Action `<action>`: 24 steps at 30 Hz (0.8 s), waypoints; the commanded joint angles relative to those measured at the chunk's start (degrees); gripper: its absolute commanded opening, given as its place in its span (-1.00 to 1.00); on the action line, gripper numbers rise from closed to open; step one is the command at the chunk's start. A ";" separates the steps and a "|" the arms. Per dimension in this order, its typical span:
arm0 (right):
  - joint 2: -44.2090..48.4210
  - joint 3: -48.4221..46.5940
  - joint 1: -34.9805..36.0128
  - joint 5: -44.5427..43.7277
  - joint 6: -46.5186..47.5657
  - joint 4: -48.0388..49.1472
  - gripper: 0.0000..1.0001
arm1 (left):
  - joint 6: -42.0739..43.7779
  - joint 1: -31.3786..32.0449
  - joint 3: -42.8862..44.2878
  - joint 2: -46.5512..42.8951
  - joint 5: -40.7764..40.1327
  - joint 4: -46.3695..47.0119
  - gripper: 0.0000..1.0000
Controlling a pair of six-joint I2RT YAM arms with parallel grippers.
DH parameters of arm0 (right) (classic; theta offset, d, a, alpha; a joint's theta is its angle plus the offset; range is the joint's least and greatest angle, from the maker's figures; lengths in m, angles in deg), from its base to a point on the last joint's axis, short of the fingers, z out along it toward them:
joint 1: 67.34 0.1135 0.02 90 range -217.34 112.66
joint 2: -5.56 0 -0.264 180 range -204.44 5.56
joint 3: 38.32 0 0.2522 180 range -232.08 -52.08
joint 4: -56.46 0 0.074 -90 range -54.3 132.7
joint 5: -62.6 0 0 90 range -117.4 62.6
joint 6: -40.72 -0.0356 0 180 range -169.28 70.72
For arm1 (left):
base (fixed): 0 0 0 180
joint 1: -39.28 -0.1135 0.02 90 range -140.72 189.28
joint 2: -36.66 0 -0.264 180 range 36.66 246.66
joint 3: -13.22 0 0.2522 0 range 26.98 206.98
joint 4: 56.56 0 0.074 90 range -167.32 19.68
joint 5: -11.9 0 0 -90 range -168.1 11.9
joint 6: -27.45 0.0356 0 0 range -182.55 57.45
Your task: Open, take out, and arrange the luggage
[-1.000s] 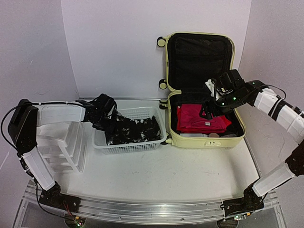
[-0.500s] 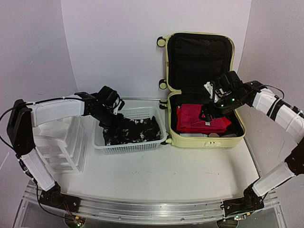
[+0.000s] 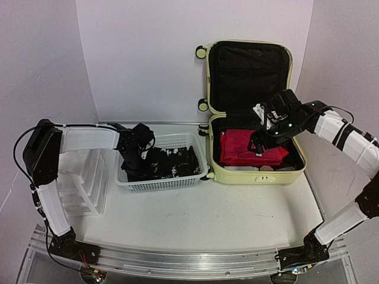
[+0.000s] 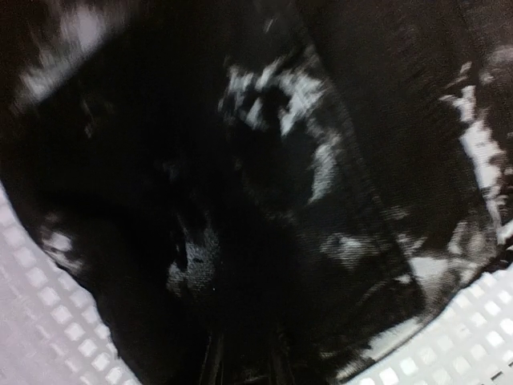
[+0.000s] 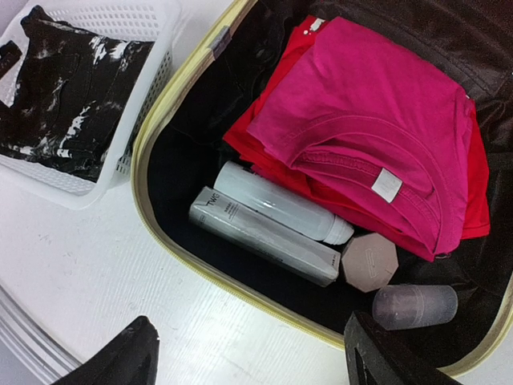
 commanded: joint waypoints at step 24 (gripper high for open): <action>-22.15 -15.42 0.59 -9.14 3.85 -2.83 0.74 | 8.52 -7.36 21.15 0.49 2.14 -0.90 0.37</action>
